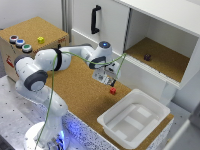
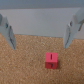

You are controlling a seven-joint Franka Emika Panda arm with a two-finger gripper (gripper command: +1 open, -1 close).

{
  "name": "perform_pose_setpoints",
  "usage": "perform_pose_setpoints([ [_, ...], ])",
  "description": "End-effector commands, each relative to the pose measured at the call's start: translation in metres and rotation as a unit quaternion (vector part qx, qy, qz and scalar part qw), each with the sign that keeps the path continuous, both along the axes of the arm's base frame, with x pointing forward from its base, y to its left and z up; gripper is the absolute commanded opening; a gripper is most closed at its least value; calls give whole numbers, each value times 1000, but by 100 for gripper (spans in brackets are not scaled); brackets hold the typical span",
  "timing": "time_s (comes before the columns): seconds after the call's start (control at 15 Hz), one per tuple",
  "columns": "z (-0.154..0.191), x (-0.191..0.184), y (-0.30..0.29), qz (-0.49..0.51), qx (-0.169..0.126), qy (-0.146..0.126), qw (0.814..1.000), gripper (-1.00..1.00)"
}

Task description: Place the pink block on the table

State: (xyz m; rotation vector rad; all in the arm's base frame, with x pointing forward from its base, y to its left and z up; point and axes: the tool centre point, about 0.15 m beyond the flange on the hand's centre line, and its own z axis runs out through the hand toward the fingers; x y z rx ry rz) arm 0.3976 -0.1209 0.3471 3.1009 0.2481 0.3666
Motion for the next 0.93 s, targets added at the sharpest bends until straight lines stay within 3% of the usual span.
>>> perform_pose_setpoints([
  [0.0, 7, 7, -3, 15, 25, 25, 999, 100],
  [0.27, 7, 7, -3, 15, 25, 25, 999, 100],
  [0.33, 1, 1, -3, 0, -6, -9, 1000, 100],
  [0.53, -5, 20, -38, -42, -40, -13, 998, 100],
  [0.87, -27, 45, -77, -78, -38, 33, 996, 100],
])
